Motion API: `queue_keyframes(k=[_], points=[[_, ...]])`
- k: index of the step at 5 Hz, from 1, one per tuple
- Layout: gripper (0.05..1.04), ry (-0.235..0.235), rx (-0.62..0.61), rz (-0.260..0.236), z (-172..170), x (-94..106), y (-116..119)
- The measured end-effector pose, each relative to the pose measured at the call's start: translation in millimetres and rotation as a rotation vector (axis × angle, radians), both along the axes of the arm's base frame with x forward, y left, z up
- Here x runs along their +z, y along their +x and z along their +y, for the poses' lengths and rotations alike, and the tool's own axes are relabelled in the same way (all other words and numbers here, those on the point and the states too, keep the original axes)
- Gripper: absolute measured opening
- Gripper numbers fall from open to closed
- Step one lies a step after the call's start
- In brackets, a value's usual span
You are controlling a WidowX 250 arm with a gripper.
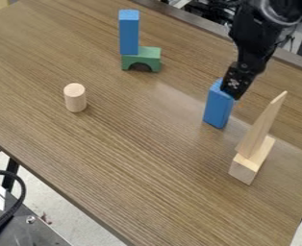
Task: Take the blue rectangle on the right and put it on top of the arch
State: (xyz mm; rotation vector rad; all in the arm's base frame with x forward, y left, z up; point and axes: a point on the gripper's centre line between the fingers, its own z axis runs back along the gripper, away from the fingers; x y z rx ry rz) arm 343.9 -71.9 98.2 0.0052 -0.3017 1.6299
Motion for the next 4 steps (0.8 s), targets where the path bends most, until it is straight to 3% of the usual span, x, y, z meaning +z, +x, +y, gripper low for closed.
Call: queue_keyframes(k=[1,4], points=[[0.999,-0.021,0.041,0.061,2.7,-5.6,-0.8],[0.999,-0.015,0.043,0.042,11.4,-8.7,3.9]])
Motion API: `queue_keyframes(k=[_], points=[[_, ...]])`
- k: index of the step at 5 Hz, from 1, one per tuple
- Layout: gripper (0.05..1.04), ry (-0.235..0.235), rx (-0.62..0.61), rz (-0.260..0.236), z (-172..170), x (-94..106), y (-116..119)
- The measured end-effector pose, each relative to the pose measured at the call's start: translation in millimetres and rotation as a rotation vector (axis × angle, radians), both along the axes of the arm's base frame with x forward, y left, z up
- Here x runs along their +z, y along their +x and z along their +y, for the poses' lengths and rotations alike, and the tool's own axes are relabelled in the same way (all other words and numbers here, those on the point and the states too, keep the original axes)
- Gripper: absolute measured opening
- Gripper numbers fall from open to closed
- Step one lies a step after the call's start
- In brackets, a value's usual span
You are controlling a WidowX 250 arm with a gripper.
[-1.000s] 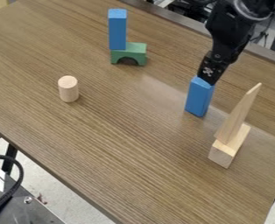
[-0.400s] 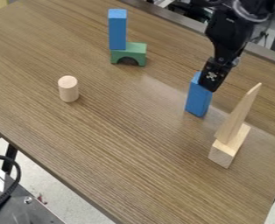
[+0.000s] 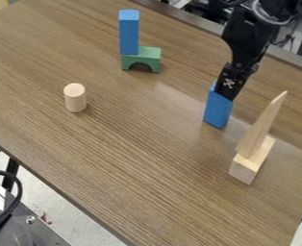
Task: Take the blue rectangle on the right and put it on top of the arch
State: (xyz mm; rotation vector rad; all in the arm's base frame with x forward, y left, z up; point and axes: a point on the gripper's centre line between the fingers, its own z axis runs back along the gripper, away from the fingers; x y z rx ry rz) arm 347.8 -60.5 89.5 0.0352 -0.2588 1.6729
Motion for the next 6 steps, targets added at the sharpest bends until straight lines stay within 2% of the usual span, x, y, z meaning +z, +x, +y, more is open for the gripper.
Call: queue_keyframes(k=[1,2,3,4,5,6], points=[[0.999,-0.003,0.025,0.001,2,-3.8,1],[0.967,-0.003,0.048,0.028,3,-11.1,-1],[0.692,-0.012,0.074,0.058,2,-16.8,-5],[0.543,-0.009,0.078,0.059,3,-17.4,-5],[0.543,-0.008,0.087,0.037,2,-12.0,4],[0.543,-0.010,0.134,-0.072,5,19.1,32]])
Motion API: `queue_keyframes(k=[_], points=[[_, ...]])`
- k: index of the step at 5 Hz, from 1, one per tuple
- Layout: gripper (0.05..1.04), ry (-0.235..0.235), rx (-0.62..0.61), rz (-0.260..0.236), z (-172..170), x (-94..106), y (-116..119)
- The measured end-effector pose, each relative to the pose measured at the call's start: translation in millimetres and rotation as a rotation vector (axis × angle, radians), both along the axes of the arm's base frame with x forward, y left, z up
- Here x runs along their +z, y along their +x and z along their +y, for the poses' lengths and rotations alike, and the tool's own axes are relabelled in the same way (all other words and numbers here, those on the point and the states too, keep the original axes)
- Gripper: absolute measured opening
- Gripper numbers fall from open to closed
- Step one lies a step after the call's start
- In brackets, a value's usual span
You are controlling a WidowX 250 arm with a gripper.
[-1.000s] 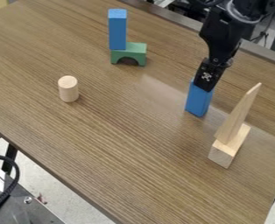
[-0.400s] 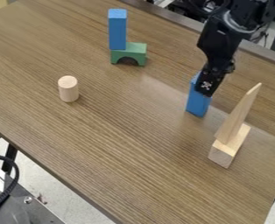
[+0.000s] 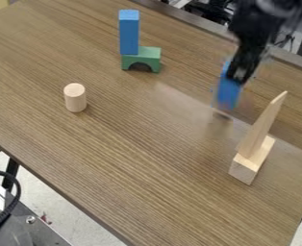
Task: Take the blue rectangle on the right and put it on top of the arch
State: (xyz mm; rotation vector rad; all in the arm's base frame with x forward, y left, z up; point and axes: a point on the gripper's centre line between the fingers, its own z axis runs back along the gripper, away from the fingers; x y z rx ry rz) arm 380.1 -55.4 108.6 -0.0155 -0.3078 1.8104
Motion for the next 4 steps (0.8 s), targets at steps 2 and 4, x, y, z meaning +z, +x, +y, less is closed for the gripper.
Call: queue_keyframes(k=[2,4], points=[[0.543,0.047,0.186,-0.104,51,33.8,47],[0.543,0.078,0.372,-0.070,85,37.5,40]])
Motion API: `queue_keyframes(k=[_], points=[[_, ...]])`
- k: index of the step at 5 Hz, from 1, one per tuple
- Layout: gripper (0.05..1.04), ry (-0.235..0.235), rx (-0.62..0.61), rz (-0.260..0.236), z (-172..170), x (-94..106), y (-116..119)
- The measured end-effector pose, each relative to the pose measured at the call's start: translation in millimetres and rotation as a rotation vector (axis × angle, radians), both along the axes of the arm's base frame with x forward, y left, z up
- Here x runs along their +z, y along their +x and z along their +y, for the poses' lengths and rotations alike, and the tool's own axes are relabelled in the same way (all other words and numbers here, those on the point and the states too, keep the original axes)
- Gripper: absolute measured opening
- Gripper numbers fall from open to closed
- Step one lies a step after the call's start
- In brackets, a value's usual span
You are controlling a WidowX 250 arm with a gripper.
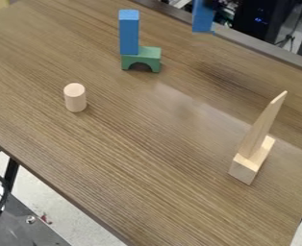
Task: Take the blue rectangle on the right and put it on top of the arch
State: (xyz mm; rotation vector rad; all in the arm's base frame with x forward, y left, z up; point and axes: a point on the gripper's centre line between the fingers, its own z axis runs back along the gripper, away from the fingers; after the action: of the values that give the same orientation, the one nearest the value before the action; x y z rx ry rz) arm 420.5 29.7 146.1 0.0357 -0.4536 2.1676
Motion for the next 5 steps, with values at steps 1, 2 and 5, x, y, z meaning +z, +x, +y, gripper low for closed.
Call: queue_keyframes(k=[1,2,5], points=[[0.543,-0.017,0.038,0.032,6,-2.7,-6],[0.543,-0.043,0.083,0.040,18,-3.5,-9],[0.543,-0.133,0.152,0.083,41,-8.7,-23]])
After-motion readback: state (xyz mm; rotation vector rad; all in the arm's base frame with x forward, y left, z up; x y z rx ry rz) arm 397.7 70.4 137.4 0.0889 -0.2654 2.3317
